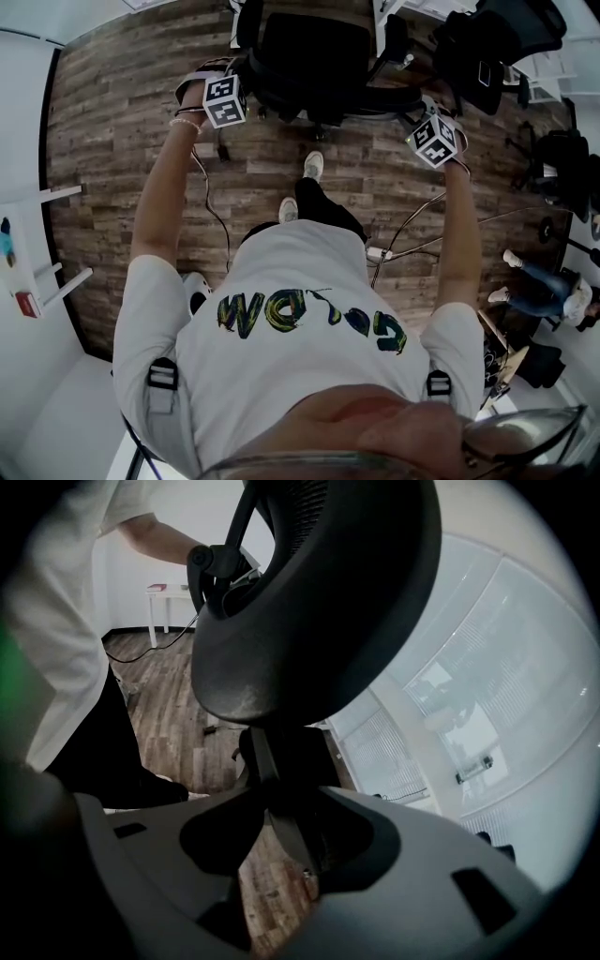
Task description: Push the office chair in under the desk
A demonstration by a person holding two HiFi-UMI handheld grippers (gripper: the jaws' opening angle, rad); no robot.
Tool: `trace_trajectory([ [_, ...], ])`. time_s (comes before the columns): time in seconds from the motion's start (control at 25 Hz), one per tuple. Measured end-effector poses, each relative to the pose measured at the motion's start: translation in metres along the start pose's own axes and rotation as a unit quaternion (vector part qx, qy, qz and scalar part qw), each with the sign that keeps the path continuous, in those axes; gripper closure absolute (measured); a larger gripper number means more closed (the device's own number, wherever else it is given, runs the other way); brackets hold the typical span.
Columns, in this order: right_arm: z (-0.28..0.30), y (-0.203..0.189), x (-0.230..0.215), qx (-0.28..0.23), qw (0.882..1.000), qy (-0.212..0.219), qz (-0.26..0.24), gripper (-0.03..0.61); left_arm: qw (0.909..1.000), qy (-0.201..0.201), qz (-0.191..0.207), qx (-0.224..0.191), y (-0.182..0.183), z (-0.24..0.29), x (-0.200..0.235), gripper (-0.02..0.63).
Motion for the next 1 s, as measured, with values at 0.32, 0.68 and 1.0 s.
trace_trajectory([
  [0.32, 0.023, -0.008, -0.061, -0.006, 1.000, 0.016, -0.015, 0.399, 0.9999, 0.008, -0.006, 0.011, 0.008, 0.037, 0.046, 0.417],
  [0.68, 0.051, -0.009, -0.132, -0.016, 0.999, 0.029, -0.035, 0.403, 0.9993, 0.011, -0.018, 0.030, 0.009, 0.078, 0.099, 0.417],
  [1.0, 0.079, 0.004, -0.190, -0.011, 0.999, 0.033, -0.039, 0.407, 0.9993, 0.009, -0.024, 0.028, -0.004, 0.114, 0.153, 0.416],
])
Point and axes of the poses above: the fingertips, and each gripper's own axes: z forward along the fingers, x to its left, y out of its top, the point moved 2 cm from there along -z, backward along the fingers, and after that the axes turned 7 degrees about y, right-handed, at the moved point
